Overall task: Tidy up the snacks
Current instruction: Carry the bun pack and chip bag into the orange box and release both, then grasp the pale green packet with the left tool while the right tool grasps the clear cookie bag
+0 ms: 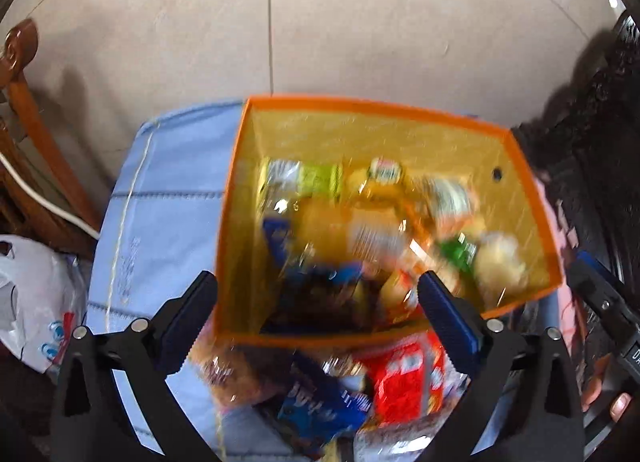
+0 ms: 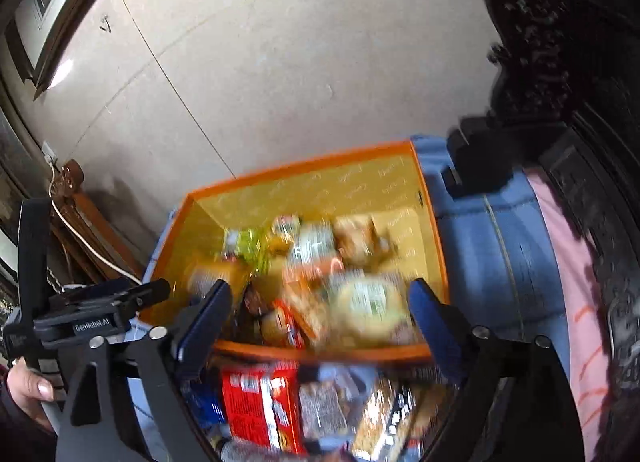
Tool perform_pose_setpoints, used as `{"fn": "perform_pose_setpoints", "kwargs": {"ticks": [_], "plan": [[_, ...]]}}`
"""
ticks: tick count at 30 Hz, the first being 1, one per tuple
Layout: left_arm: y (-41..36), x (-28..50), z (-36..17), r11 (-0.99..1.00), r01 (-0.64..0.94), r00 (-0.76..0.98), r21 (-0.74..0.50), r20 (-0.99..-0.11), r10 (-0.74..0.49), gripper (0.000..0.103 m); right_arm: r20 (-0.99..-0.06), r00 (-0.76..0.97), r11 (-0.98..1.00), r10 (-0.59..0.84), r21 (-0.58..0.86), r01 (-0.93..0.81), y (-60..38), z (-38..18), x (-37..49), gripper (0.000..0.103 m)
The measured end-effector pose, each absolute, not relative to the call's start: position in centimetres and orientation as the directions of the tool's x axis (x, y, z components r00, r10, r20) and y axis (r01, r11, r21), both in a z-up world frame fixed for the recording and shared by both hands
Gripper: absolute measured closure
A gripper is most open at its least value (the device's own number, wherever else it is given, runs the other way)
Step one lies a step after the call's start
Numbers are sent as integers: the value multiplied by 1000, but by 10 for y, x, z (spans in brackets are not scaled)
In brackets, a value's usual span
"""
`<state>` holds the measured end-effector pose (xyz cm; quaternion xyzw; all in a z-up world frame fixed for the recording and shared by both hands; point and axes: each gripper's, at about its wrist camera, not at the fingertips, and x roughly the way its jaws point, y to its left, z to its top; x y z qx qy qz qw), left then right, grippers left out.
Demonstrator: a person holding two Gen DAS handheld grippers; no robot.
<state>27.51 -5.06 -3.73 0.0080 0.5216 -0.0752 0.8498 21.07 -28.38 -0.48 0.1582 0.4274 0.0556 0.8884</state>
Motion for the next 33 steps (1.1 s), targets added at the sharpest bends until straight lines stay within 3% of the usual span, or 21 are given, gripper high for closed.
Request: {"fn": "perform_pose_setpoints", "kwargs": {"ticks": [8,18,33], "plan": [[-31,184,-54,973,226,391,-45,-911,-133,5,-833,522,965,182,253,67,-277,-39,129,5],[-30,67,-122,947,314,183,-64,-975,-126,5,-865,455,947,213,298,123,-268,-60,55,4],[-47,21,-144,938,326,86,-115,-985,-150,5,-877,426,946,223,300,123,-256,-67,16,4]]}}
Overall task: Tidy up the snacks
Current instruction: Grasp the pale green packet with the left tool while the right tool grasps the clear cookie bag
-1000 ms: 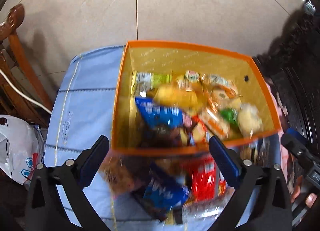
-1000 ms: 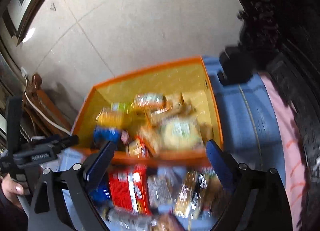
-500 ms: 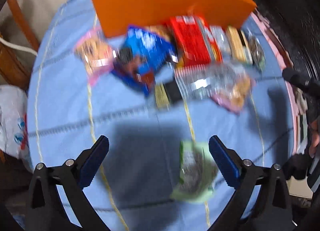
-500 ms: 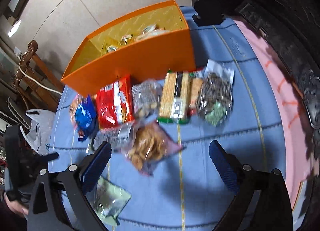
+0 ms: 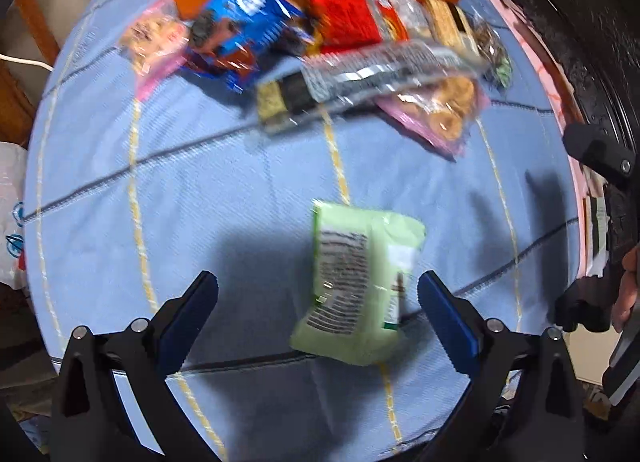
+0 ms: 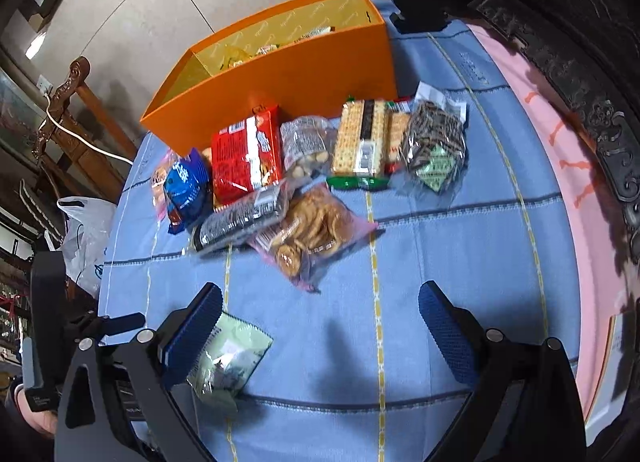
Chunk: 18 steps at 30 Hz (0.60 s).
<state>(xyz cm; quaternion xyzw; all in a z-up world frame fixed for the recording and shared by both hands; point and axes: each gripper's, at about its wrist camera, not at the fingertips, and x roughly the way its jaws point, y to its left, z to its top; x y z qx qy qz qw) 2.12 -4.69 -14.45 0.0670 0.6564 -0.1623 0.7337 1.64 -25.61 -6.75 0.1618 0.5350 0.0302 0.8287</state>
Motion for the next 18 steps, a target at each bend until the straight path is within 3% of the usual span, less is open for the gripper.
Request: {"fn": "perform_pose_setpoints", "kwargs": {"ticks": [4,11,12,15,16,18], "plan": [[-68,14,-160,919,380,67,-100,-989,-135,5,-883,406,940,236,313,137,-258,-74,11,4],[-80,9,-191,898,439,97,36,-995,-8,6,-890,380,945,250,310,106,-258,-80,10,4],[-75,12,-191,909,417,93,16,-995,-25,11,-891,381,948,246,303,95,-256,-81,10,4],[-54,20,-177,939,343,124,2,-991,-43,53,-904,375,976,206,218,-12,-239,-90,18,4],[-47,24,-174,945,326,111,-29,-991,-69,61,-909,378,984,177,168,-58,-231,-94,21,4],[-35,28,-172,952,298,100,-63,-990,-97,66,-916,391,986,92,30,-163,-213,-104,31,4]]}}
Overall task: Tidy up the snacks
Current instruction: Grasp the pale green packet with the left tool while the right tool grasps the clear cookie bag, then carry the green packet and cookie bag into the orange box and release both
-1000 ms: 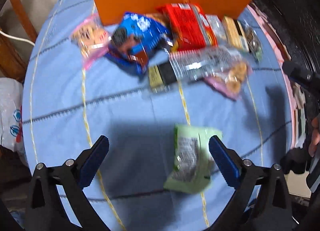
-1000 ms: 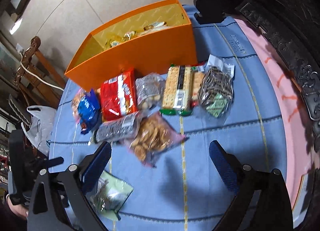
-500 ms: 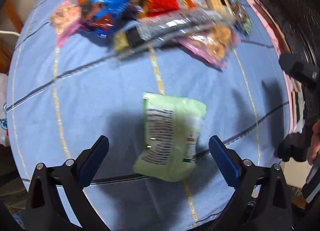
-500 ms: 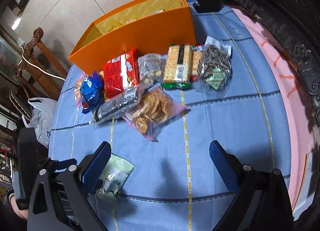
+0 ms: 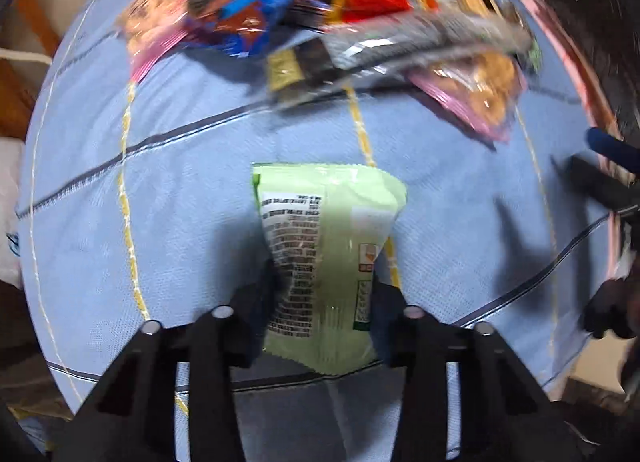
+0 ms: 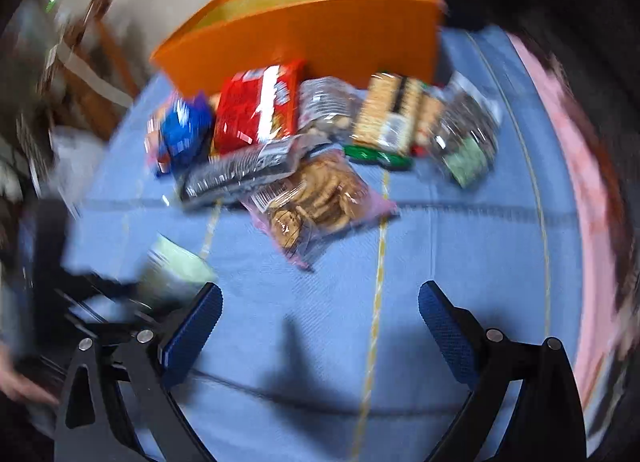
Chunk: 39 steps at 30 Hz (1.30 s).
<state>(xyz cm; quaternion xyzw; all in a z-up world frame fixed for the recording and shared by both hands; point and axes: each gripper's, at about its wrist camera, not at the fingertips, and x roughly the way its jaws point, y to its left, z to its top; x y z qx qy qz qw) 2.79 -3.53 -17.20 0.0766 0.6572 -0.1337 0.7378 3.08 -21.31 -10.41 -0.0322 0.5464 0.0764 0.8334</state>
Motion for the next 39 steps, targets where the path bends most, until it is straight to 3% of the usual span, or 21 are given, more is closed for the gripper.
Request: {"fn": "perform_pose_setpoints", "kwargs": {"ticks": [3,9,10,11,14,26,39], "plan": [[-25,28,-171,958,284,106,-49,-991,-82,67,-907,420,941,-37,-173,-290,-187,-119,49,4],[-17,25,-173,962,268,111,-52,-990,-84,66,-926,377,945,-12,-134,-299,-181,-142,93,4],[-24,28,-174,963,263,111,-53,-990,-85,67,-935,354,953,31,-79,-292,-184,-144,98,8],[-23,29,-174,965,256,110,-60,-990,-90,67,-942,326,965,81,-7,-261,-190,-146,103,26],[-28,31,-171,971,230,114,-62,-989,-90,68,-946,295,976,134,75,-203,-204,-137,101,33],[8,46,-114,982,165,221,-94,-967,-129,68,-886,366,958,286,273,-89,-272,-71,35,34],[11,78,-27,971,205,409,-123,-891,-199,68,-757,589,950,285,303,-72,-286,29,52,33]]}}
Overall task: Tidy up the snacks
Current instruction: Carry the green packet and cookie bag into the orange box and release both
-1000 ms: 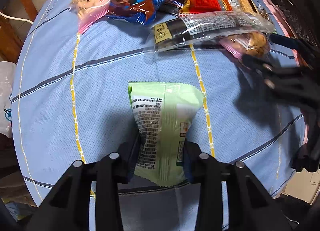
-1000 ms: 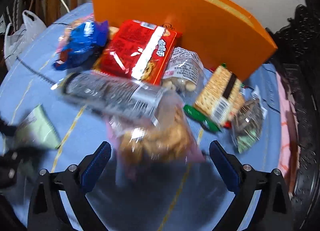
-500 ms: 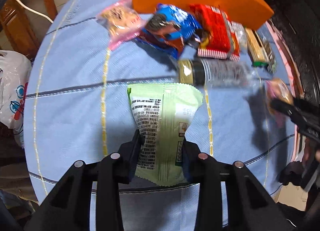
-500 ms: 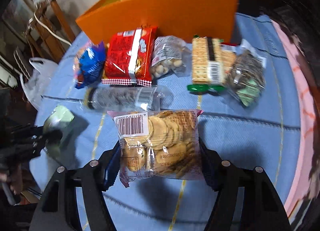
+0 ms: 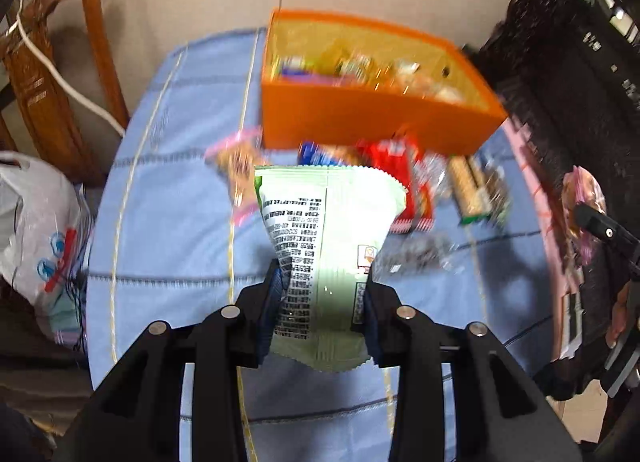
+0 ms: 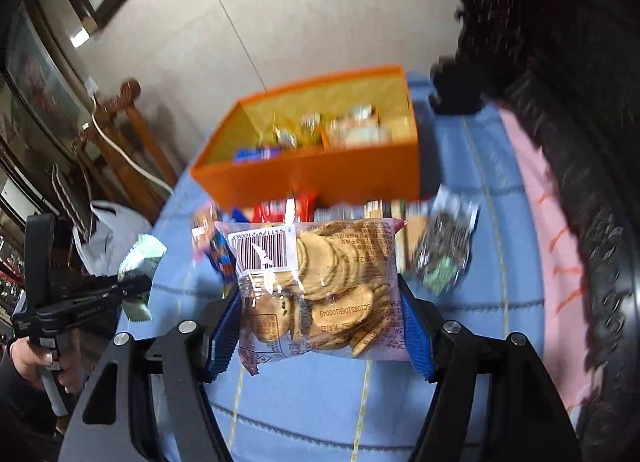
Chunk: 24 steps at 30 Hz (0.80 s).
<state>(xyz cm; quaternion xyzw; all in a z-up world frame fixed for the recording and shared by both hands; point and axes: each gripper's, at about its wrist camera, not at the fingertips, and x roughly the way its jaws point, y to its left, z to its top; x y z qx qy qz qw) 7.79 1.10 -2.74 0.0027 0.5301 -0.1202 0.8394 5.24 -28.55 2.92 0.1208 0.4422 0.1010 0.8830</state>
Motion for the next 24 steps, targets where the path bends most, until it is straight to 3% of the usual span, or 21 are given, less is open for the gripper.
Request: {"fn": "perform_pose_setpoints", "kwargs": {"ticks": [14,24], "plan": [[-18,152,48,963,237,555,-129,-796,-243,68,-672,690,954,267,285,-92,-282,79,128,33],[-47,238,38,958,223,545,-179,-792,-275,64,-676,689,951,261,303,-63,-271,62,203,33]]}}
